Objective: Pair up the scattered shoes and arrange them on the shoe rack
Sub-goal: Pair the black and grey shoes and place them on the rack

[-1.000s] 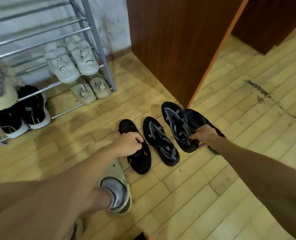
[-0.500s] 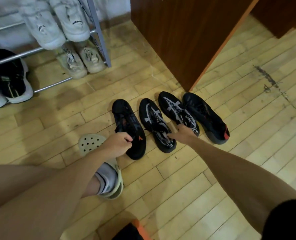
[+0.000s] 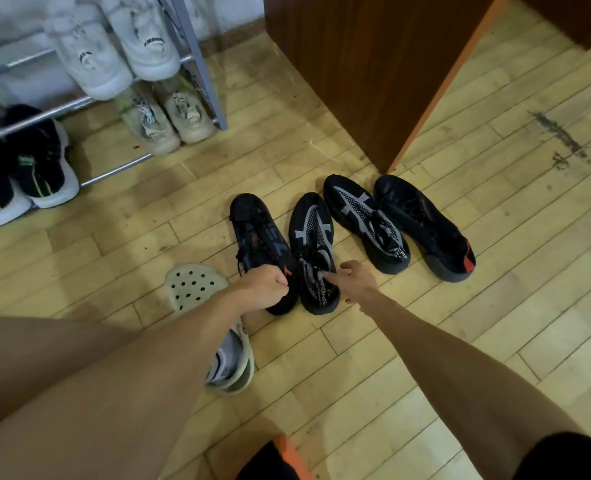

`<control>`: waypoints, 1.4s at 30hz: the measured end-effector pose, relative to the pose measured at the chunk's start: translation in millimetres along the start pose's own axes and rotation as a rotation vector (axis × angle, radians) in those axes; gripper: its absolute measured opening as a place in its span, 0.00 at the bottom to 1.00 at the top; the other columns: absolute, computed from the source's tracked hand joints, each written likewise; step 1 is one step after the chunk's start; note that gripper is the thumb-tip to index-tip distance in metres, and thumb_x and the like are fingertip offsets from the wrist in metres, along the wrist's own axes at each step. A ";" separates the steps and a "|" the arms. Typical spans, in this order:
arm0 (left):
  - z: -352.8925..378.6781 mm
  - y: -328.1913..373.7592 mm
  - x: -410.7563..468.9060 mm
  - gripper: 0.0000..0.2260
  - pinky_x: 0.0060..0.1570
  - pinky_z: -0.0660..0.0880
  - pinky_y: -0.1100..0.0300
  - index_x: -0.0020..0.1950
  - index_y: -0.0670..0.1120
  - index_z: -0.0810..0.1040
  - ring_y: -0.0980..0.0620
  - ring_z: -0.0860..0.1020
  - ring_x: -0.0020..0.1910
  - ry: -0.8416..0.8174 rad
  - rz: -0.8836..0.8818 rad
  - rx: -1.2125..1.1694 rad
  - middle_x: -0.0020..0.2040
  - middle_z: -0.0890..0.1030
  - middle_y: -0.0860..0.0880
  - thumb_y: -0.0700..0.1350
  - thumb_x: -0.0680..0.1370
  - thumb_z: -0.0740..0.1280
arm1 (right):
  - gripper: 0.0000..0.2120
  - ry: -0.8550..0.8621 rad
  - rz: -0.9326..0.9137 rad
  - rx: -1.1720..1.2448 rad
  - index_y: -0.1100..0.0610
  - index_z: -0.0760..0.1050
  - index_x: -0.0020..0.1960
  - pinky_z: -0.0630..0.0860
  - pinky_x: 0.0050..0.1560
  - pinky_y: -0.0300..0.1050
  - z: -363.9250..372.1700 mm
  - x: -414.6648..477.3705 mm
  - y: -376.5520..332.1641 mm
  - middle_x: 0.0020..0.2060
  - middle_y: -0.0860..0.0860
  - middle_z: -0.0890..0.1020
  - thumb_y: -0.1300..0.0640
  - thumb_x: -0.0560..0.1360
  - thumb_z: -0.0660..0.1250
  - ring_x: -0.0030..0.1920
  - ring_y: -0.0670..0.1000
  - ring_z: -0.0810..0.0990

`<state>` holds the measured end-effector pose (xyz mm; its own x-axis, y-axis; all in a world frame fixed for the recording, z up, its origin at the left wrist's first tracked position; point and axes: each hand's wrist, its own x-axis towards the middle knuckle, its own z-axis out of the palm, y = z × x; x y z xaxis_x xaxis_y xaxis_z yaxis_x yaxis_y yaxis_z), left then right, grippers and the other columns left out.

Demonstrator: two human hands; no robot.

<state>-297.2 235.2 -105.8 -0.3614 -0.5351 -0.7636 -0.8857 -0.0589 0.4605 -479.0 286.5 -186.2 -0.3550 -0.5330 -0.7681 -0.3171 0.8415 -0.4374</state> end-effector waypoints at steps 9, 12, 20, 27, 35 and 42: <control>22.0 28.5 22.3 0.20 0.58 0.72 0.51 0.70 0.46 0.67 0.45 0.75 0.58 0.193 -0.045 -0.110 0.65 0.72 0.44 0.49 0.79 0.60 | 0.10 -0.128 -0.054 0.298 0.64 0.80 0.53 0.84 0.36 0.43 -17.1 -0.4 1.2 0.44 0.59 0.83 0.66 0.72 0.70 0.35 0.53 0.83; 23.3 24.0 25.2 0.19 0.61 0.72 0.49 0.67 0.46 0.68 0.45 0.74 0.58 0.161 -0.151 -0.336 0.63 0.74 0.45 0.52 0.78 0.61 | 0.11 -0.226 -0.125 0.402 0.66 0.81 0.54 0.84 0.39 0.42 -25.1 -10.4 -4.0 0.45 0.61 0.84 0.67 0.72 0.70 0.35 0.52 0.84; 21.0 12.0 22.3 0.05 0.40 0.81 0.56 0.48 0.47 0.79 0.52 0.78 0.44 0.088 -0.172 -0.746 0.45 0.80 0.48 0.41 0.74 0.70 | 0.13 -0.051 -0.283 0.132 0.59 0.77 0.61 0.80 0.50 0.43 -45.0 -6.4 -7.6 0.57 0.53 0.81 0.58 0.78 0.65 0.51 0.51 0.82; 29.3 -5.9 6.4 0.05 0.47 0.82 0.52 0.46 0.45 0.79 0.49 0.79 0.48 0.128 -0.228 -0.654 0.46 0.82 0.47 0.39 0.71 0.71 | 0.31 0.408 -0.125 -0.286 0.60 0.60 0.74 0.64 0.70 0.57 -78.4 43.4 27.5 0.71 0.58 0.62 0.54 0.75 0.67 0.68 0.64 0.65; 21.1 -13.9 -3.7 0.05 0.39 0.77 0.57 0.43 0.43 0.81 0.46 0.79 0.50 0.098 -0.292 -0.871 0.47 0.82 0.43 0.34 0.70 0.70 | 0.41 0.200 0.084 -0.229 0.63 0.60 0.72 0.78 0.59 0.52 -79.4 39.1 19.2 0.70 0.60 0.63 0.58 0.66 0.77 0.63 0.60 0.74; -3.5 -8.2 -25.5 0.09 0.39 0.76 0.59 0.47 0.47 0.82 0.48 0.80 0.53 0.112 -0.177 -0.965 0.50 0.84 0.46 0.35 0.71 0.71 | 0.22 0.027 0.162 -0.032 0.64 0.71 0.60 0.81 0.49 0.48 -56.5 26.4 23.8 0.55 0.58 0.76 0.59 0.70 0.74 0.51 0.56 0.76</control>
<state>-279.8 246.4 -88.5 -0.1728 -0.5256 -0.8330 -0.2884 -0.7816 0.5531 -545.6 287.4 -190.5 -0.4267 -0.3930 -0.8145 -0.2814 0.9136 -0.2934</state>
